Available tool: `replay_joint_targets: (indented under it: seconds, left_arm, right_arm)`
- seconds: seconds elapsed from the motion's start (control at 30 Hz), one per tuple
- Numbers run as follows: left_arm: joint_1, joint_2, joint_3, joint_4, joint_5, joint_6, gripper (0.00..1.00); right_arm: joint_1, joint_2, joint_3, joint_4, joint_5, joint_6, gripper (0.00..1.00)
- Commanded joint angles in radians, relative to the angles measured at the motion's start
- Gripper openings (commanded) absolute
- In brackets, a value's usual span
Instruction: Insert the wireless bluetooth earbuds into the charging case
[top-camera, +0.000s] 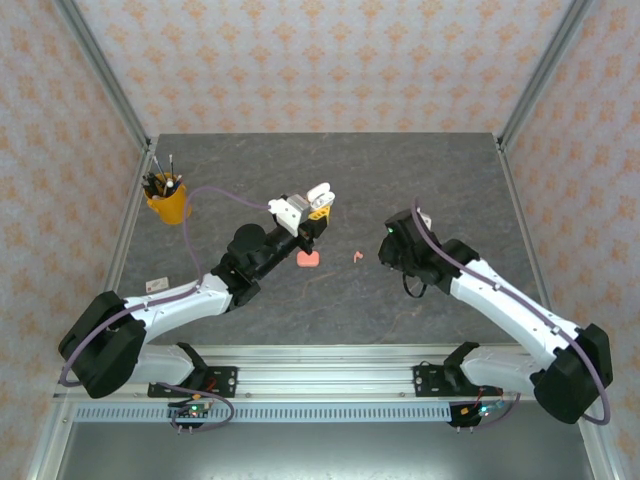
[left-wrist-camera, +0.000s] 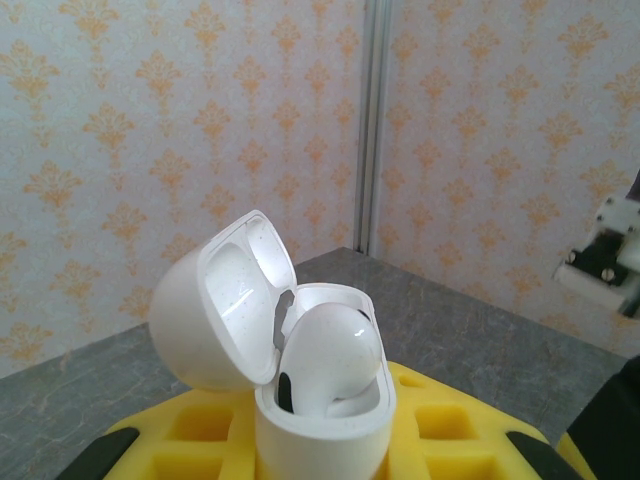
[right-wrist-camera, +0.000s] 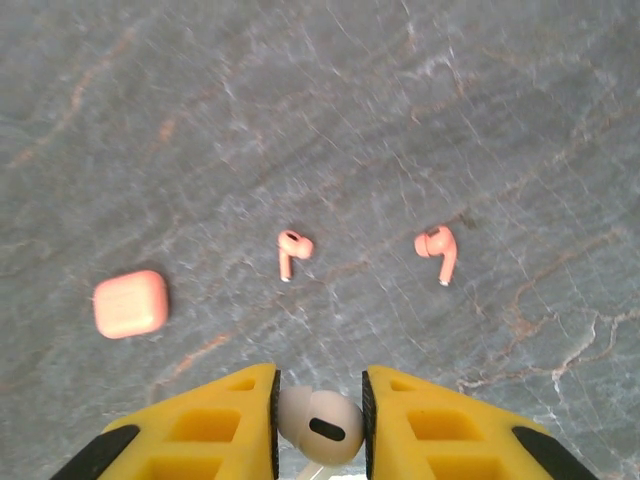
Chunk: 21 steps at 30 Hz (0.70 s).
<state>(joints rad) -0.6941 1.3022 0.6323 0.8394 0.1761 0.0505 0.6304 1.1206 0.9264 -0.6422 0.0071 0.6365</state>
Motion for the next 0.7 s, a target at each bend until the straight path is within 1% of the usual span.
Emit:
replay_joint_targets:
  seconds: [0.0,0.33,0.5,0.67]
  left_arm:
    - [-0.004,-0.006,-0.005,0.013,0.028,-0.008,0.00]
    - [-0.004,0.016,0.021,-0.001,0.118,-0.012,0.00]
    - [-0.005,0.035,0.042,-0.007,0.141,-0.017,0.00]
    - [-0.005,0.056,0.068,-0.011,0.147,-0.025,0.00]
  right_arm:
    - [-0.013,-0.030,0.082,-0.031,0.037,-0.053,0.26]
    - [-0.029,0.012,0.353,0.036,0.014,-0.233,0.26]
    - [-0.029,0.040,0.411,0.119,-0.040,-0.345,0.26]
    - [-0.029,0.051,0.423,0.199,-0.094,-0.456,0.26]
